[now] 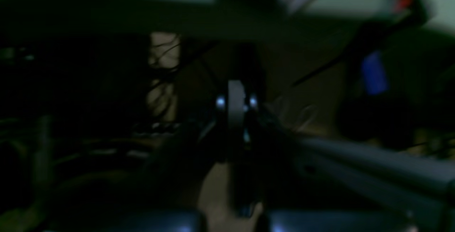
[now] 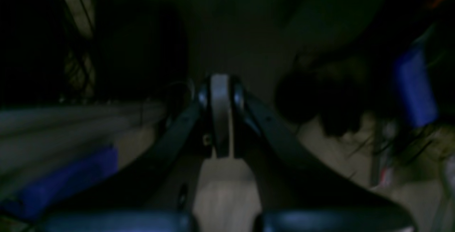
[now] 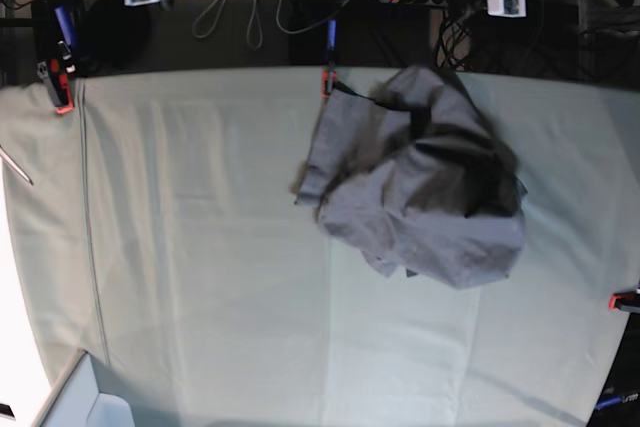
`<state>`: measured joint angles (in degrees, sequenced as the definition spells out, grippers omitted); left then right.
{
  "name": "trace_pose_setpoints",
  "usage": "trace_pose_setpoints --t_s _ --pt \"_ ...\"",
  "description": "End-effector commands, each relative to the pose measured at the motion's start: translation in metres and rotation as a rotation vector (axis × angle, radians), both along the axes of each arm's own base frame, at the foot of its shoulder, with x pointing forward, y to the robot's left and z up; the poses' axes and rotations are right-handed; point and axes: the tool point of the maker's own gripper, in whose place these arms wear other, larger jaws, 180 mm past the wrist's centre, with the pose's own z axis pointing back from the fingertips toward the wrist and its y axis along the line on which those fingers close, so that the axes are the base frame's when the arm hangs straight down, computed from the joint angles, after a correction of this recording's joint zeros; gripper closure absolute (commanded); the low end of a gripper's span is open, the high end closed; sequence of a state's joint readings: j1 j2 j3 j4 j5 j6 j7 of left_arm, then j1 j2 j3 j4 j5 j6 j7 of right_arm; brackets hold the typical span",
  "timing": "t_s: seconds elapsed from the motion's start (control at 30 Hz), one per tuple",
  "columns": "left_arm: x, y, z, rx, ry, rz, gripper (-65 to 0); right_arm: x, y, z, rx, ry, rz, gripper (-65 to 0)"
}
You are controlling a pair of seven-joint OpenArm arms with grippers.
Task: Layout the t-shirt on the table in an organized manner, then fold the t-shirt properly
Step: 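Move the left gripper down onto the crumpled grey t-shirt and grasp it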
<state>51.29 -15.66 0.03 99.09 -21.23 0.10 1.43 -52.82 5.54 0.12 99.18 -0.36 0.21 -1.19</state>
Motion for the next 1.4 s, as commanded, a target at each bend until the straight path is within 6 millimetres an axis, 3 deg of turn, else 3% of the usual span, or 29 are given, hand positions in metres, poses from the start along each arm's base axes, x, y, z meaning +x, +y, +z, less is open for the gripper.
trace_pose_setpoints --t_s 0.0,0.13,0.27,0.47,0.73,0.83,0.93,1.2,1.37 --pt "0.006 -0.002 0.016 -0.024 -0.048 0.002 -0.1 0.007 0.002 0.015 0.003 -0.042 0.007 0.0" --pt "0.029 -0.009 0.050 -0.104 -0.133 0.015 -0.4 0.039 0.007 0.054 0.009 -0.167 0.019 0.0" --pt "0.044 -0.015 0.070 -0.130 -0.192 0.010 -0.5 0.063 0.013 0.080 0.018 -0.225 0.026 0.0" --pt "0.050 -0.020 0.082 -0.147 -0.227 0.009 -2.3 0.080 0.013 0.079 0.017 -0.217 0.025 0.0" --pt "0.054 -0.017 0.083 -0.144 -0.240 0.030 -35.3 0.088 0.061 0.084 0.150 -0.232 0.259 -16.6" --pt "0.071 -0.003 0.088 -0.113 -0.286 0.047 -41.6 0.100 0.075 0.090 0.186 -0.266 0.272 -22.2" --pt "0.089 0.014 0.084 -0.073 -0.318 0.072 -42.3 0.106 0.076 0.092 0.188 -0.284 0.270 -25.2" --pt "0.146 0.083 0.083 0.049 -0.421 0.195 -42.4 0.132 0.093 0.100 0.232 -0.348 0.259 -26.0" --pt "0.180 0.128 0.068 0.101 -0.430 0.291 -42.4 0.141 0.103 0.089 0.226 -0.256 0.272 -26.0"
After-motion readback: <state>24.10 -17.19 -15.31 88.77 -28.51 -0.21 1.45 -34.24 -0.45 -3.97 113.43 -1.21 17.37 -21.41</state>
